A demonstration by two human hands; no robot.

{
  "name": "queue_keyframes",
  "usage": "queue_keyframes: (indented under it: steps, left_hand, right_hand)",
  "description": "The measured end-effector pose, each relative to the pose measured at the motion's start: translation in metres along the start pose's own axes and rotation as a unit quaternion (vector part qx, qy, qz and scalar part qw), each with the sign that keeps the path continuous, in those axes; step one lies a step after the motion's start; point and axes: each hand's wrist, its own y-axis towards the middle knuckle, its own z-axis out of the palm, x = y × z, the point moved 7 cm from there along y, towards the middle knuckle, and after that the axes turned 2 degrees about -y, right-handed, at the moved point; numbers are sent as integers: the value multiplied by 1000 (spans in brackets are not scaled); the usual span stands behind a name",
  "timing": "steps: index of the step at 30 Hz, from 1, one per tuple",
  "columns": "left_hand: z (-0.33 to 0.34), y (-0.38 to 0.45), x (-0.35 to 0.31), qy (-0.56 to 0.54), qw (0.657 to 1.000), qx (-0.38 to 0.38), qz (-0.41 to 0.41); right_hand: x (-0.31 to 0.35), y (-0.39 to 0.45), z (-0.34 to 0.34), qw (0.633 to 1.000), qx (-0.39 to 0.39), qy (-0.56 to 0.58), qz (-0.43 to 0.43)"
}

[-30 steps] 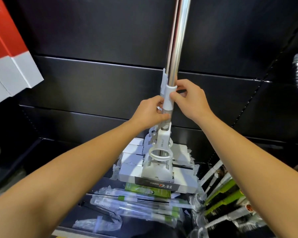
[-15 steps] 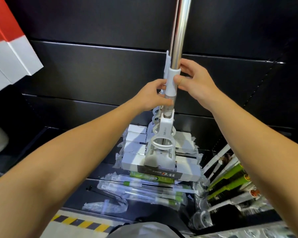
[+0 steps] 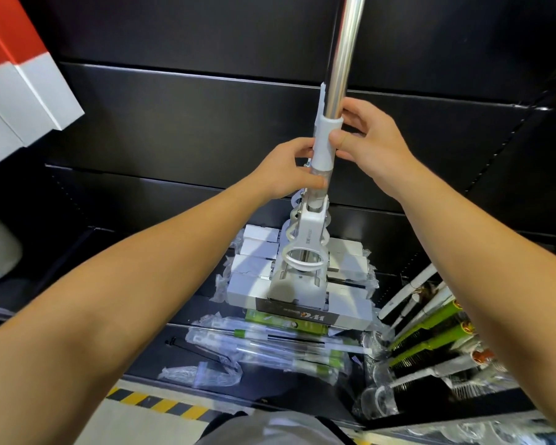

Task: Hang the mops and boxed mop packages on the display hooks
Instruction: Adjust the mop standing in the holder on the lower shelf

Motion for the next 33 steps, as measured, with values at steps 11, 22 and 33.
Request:
queue_keyframes:
  steps: [11, 22, 33]
  left_hand:
    - [5, 5, 4, 8, 1000, -6, 5]
    - [5, -6, -2, 100, 991, -70, 54]
    - [-1, -16, -3, 99, 990, -81, 63]
  right_hand:
    - [-5, -2, -2, 1000, -2, 5, 3]
    - [3, -13, -3, 994, -83, -66, -36]
    - [1, -13, 3, 994, -88, -54, -29]
